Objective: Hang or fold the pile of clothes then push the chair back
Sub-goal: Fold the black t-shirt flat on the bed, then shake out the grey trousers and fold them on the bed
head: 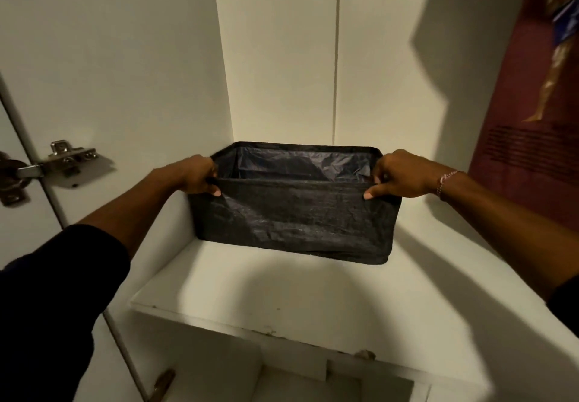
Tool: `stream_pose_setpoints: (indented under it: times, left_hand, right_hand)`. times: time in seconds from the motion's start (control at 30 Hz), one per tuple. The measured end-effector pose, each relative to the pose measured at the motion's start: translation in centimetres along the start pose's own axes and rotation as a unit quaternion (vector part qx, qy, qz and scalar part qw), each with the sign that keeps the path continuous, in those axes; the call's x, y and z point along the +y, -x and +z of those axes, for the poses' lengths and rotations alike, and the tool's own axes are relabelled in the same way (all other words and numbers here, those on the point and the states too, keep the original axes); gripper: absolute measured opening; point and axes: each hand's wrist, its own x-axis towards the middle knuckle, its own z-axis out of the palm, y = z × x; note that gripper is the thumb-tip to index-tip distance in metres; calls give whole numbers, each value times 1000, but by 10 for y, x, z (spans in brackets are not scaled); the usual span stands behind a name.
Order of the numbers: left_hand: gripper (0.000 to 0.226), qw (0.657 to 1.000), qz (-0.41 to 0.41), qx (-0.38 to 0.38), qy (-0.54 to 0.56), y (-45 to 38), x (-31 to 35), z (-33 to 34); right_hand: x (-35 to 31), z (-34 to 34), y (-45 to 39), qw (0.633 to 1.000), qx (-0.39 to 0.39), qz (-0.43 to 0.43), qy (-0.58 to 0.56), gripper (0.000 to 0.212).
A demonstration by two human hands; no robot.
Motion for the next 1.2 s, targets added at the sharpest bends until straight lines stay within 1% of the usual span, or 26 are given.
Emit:
stream_pose_setpoints:
  times: [0.07, 0.13, 0.2, 0.33, 0.4, 0.53, 0.63, 0.7, 0.77, 0.87, 0.97, 1.03, 1.1, 1.13, 1.2]
  left_hand:
    - [22, 999, 5, 31, -3, 3, 1, 4]
    - [24, 999, 7, 51, -5, 1, -3, 8]
    - [27, 998, 4, 68, -2, 0, -3, 12]
    - [28, 995, -10, 95, -5, 4, 1, 17]
    - [30, 995, -12, 102, -7, 9, 3, 19]
    - [32, 992, -16, 124, -27, 18, 13, 23]
    - [35, 991, -11, 125, -55, 26, 25, 22]
    - [44, 990, -5, 109, -92, 30, 31, 19]
    - [57, 985, 13, 116, -126, 34, 42, 18]
    - [74, 971, 68, 174, -150, 45, 81, 22]
    - [73, 939, 166, 264, -146, 77, 144, 28]
    - [71, 915, 249, 295, -116, 99, 188, 36]
    - [67, 888, 342, 299, -67, 125, 237, 48]
    - [65, 877, 384, 286, -42, 143, 264, 57]
    - [67, 868, 435, 239, 3, 177, 310, 71]
  right_hand:
    - [-2, -1, 4, 997, 38, 50, 54, 46]
    - [-6, 0, 9, 990, 51, 85, 103, 43]
    - [-10, 2, 14, 985, 69, 99, 125, 39]
    - [-25, 11, 26, 969, 135, 140, 155, 41]
    - [-35, 17, 32, 962, 155, 181, 133, 35]
    - [-53, 33, 42, 958, 182, 220, 23, 20]
    - [-65, 41, 57, 955, 182, 234, -23, 30]
    - [-73, 41, 68, 958, 164, 231, -36, 38]
    - [-82, 39, 84, 964, 130, 231, -35, 49]
    - [-97, 36, 114, 970, 80, 227, -16, 66]
    - [-110, 33, 156, 967, 26, 254, -7, 75]
    - [-118, 33, 190, 964, 2, 266, -9, 75]
    - [-129, 34, 237, 958, -9, 287, -7, 74]
    - [-135, 36, 267, 952, -19, 304, -8, 73]
    - [-145, 40, 319, 942, -40, 331, -23, 70]
